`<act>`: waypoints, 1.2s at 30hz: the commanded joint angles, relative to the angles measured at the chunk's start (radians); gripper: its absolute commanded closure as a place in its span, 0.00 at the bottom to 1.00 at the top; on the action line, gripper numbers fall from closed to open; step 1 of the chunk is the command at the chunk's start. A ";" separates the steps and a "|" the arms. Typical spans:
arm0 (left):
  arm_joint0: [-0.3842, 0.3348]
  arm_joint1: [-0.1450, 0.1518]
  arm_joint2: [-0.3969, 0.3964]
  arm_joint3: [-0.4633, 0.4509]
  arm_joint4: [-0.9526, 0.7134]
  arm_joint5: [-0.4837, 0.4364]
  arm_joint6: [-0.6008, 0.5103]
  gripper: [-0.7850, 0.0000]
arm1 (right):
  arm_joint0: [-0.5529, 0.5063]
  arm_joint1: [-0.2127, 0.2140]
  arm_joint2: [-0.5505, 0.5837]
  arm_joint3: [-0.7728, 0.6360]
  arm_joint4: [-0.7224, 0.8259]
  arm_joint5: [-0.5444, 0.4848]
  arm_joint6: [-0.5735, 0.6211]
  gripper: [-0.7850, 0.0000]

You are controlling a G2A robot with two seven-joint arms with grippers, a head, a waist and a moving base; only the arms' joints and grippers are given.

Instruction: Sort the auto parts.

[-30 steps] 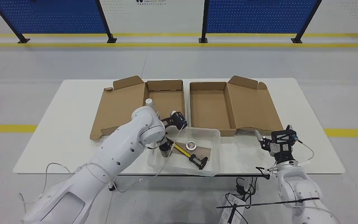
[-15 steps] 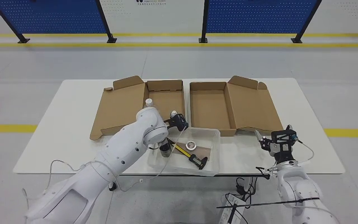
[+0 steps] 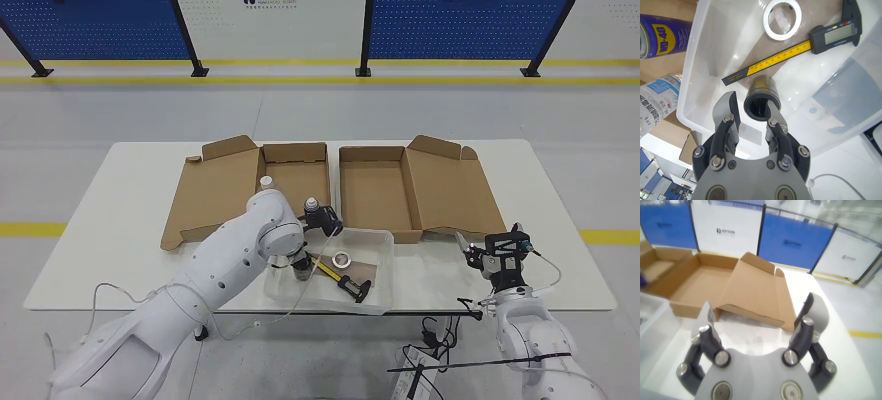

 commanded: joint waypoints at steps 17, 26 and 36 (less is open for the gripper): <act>0.000 -0.007 0.001 0.039 -0.075 -0.009 0.034 0.56 | 0.000 0.000 0.000 0.000 0.000 0.000 0.000 0.00; 0.002 -0.008 0.006 0.047 -0.083 -0.013 0.035 0.56 | 0.000 0.000 0.000 0.000 0.000 0.000 0.000 0.00; 0.000 -0.010 0.014 0.053 -0.086 -0.010 0.039 0.61 | 0.000 0.000 0.000 0.000 0.000 0.000 0.000 0.00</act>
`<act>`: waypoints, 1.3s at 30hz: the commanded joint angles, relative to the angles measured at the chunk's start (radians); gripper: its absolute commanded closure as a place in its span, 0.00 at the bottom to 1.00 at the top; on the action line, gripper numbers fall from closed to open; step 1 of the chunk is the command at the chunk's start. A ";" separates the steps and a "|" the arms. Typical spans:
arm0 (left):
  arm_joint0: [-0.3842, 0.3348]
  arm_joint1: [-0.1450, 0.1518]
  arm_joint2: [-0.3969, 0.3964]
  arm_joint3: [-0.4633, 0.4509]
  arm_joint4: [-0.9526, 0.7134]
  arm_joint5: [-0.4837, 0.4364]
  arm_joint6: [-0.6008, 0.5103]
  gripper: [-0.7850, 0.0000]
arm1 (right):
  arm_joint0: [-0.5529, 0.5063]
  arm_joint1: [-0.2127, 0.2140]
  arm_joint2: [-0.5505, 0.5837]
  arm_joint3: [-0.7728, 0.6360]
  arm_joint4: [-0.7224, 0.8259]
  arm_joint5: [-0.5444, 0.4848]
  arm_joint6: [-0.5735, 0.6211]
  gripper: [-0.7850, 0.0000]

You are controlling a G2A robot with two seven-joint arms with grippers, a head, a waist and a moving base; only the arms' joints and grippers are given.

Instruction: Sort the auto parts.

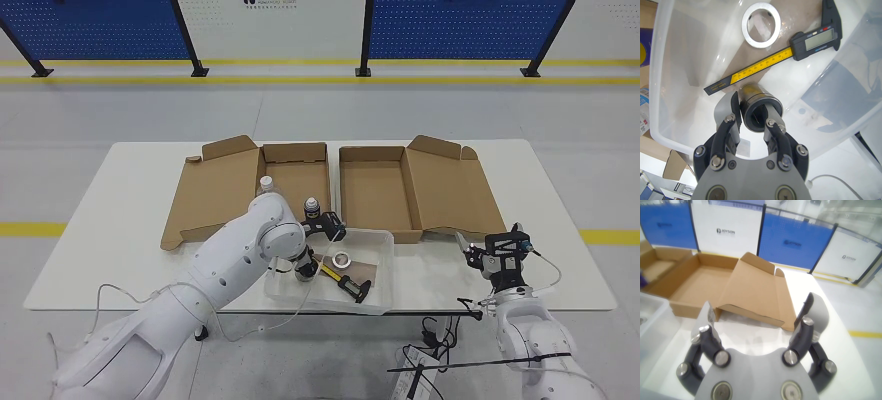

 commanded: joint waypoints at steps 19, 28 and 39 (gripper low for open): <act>-0.003 -0.001 0.005 0.015 0.002 0.006 0.011 1.00 | 0.000 0.000 0.000 0.000 0.000 0.000 0.000 0.00; -0.006 0.001 -0.001 0.013 -0.001 0.003 0.012 1.00 | 0.000 0.000 0.000 0.000 0.000 0.000 0.000 0.00; 0.017 0.034 -0.096 -0.119 -0.048 0.013 -0.019 1.00 | 0.000 0.000 0.000 0.000 0.000 0.000 0.000 0.00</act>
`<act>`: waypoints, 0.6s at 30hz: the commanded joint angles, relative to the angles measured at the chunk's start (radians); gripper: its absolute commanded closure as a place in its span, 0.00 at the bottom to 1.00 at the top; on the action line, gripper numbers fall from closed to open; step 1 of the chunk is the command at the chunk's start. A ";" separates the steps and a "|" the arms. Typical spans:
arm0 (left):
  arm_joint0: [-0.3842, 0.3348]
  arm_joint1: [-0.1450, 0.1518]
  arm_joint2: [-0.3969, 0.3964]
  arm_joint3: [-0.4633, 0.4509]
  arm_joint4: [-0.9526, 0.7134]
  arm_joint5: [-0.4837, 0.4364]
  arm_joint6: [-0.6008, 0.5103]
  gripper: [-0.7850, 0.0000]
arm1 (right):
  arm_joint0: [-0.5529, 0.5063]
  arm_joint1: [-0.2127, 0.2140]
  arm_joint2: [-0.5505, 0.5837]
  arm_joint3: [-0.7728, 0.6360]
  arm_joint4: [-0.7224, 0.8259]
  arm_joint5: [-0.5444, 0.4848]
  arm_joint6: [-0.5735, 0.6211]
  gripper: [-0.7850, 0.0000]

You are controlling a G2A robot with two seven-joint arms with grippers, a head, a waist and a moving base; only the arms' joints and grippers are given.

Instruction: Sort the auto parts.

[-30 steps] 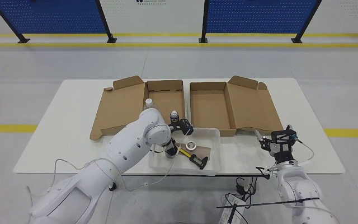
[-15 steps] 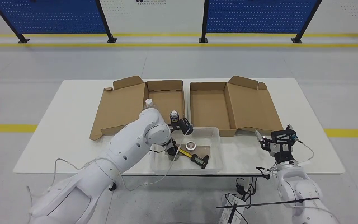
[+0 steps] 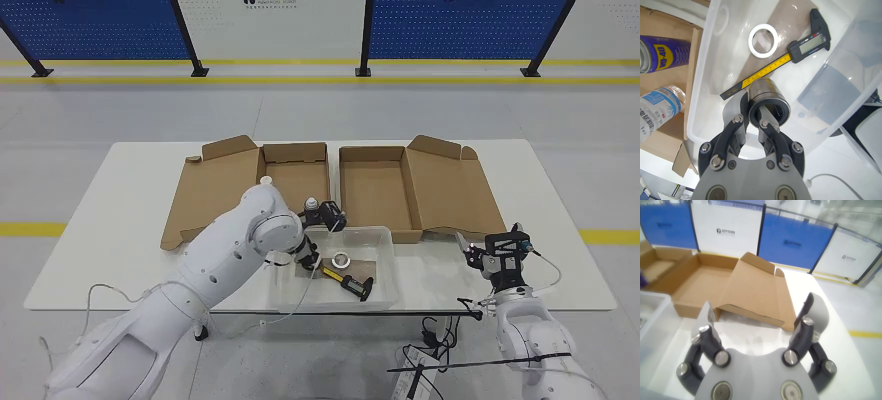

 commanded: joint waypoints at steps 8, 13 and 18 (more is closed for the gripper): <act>0.065 0.051 -0.132 -0.194 -0.052 0.015 -0.038 1.00 | 0.000 0.000 0.000 0.000 0.000 0.000 0.000 0.00; 0.103 0.092 -0.180 -0.295 -0.134 0.013 -0.036 1.00 | 0.000 0.000 0.000 0.000 0.000 0.000 0.000 0.00; 0.127 0.134 -0.218 -0.376 -0.270 -0.004 -0.019 1.00 | 0.000 0.000 0.000 0.000 0.000 0.000 0.000 0.00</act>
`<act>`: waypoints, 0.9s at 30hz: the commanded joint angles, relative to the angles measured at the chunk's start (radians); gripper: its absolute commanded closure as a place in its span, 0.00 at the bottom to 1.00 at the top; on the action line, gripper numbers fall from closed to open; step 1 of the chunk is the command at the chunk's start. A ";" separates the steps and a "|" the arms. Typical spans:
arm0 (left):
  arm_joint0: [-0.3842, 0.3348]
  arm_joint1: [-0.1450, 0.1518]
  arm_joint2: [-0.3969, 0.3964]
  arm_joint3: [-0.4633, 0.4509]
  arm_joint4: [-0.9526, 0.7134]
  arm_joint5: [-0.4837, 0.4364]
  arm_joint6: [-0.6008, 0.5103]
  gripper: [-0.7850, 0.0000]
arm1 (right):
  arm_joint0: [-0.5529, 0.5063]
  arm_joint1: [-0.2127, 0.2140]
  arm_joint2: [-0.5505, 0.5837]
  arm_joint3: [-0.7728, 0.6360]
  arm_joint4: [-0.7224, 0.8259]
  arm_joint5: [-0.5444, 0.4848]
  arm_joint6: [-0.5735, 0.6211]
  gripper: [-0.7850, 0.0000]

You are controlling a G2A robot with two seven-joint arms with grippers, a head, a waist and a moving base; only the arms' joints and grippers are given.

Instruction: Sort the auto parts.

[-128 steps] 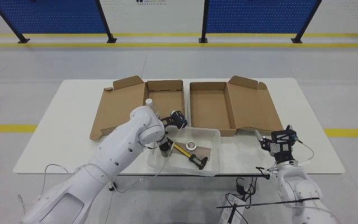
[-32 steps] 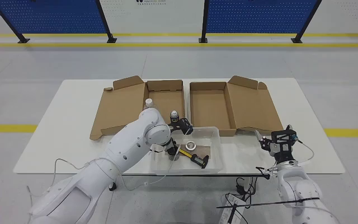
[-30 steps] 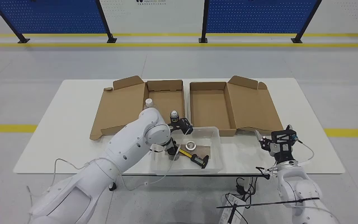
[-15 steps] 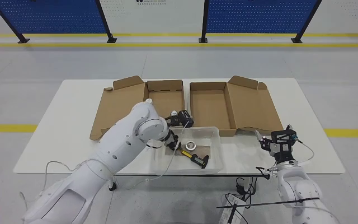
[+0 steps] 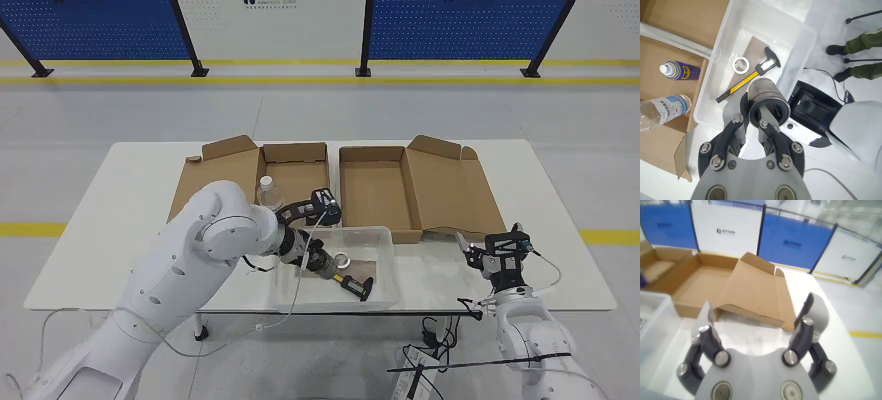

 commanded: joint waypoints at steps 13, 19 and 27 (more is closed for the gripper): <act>-0.024 0.091 -0.060 -0.053 -0.410 -0.051 0.051 1.00 | 0.000 0.000 0.000 0.000 0.000 0.000 0.000 0.00; -0.033 0.128 -0.054 -0.054 -0.477 -0.078 0.078 1.00 | 0.000 0.000 0.000 0.000 0.000 0.000 0.000 0.00; -0.047 0.158 -0.023 -0.020 -0.487 -0.107 0.107 1.00 | 0.000 0.000 0.000 0.000 0.000 0.000 0.000 0.00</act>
